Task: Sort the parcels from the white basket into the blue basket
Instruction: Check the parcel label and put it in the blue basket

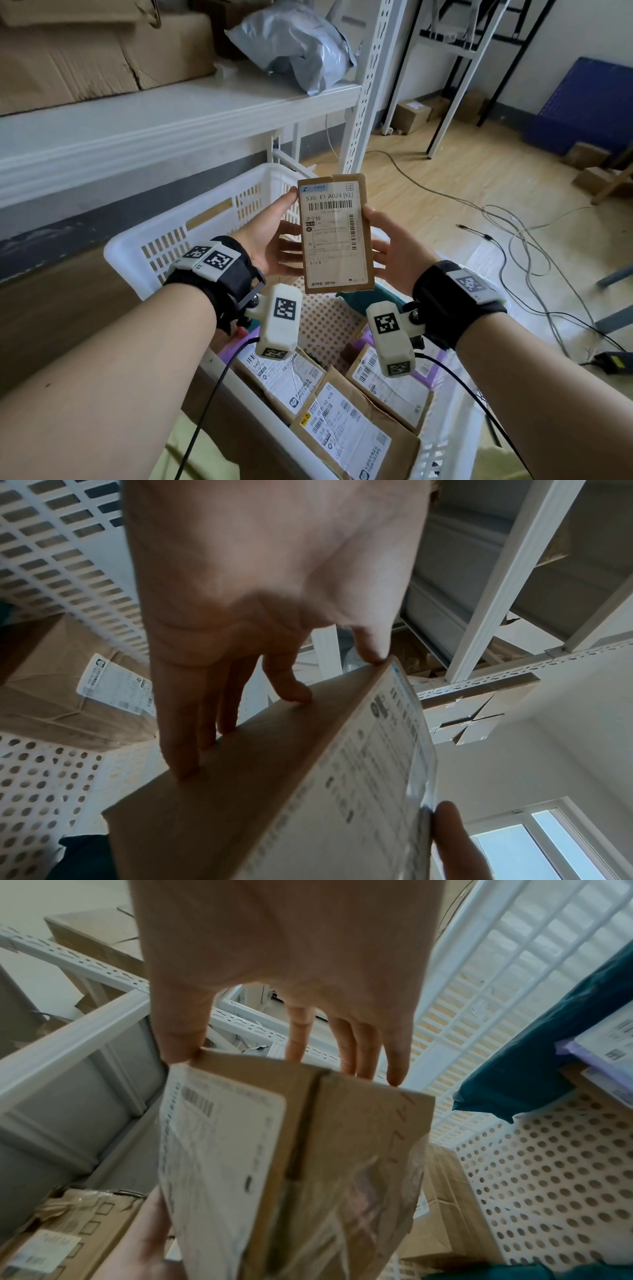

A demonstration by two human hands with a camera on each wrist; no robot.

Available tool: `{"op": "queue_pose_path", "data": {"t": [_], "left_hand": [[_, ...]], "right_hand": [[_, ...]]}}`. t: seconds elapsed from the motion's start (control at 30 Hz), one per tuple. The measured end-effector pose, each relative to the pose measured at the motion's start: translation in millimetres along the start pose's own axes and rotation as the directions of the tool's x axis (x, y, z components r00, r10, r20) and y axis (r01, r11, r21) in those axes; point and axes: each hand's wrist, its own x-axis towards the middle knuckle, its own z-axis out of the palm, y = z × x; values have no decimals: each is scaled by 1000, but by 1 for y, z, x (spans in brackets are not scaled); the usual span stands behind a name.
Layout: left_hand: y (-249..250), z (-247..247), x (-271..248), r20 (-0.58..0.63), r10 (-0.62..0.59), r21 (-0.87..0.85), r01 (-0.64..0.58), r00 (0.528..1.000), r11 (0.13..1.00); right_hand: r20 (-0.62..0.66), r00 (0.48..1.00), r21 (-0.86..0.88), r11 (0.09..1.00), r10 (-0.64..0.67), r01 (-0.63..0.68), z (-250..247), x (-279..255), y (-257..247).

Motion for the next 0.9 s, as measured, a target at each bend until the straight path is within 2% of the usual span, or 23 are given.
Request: {"op": "queue_pose_path", "data": {"t": [0.13, 0.43, 0.63, 0.77, 0.9], "left_hand": [[-8, -8, 15, 25, -5, -27, 6, 1000, 1000], [-22, -9, 77, 84, -122, -10, 123, 989, 992], [-34, -24, 130, -46, -93, 61, 96, 995, 994], [-55, -41, 163, -269, -81, 187, 134, 960, 973], [-79, -46, 193, -314, -65, 343, 177, 947, 922]], "right_hand": [[30, 1000, -62, 998, -1, 3, -2, 1, 5], [5, 996, -175, 981, 88, -86, -19, 41, 18], [-16, 987, -291, 943, 163, -160, -32, 85, 48], [-14, 961, -426, 868, 277, -257, -32, 125, 80], [12, 917, -555, 765, 399, -326, -27, 152, 105]]}}
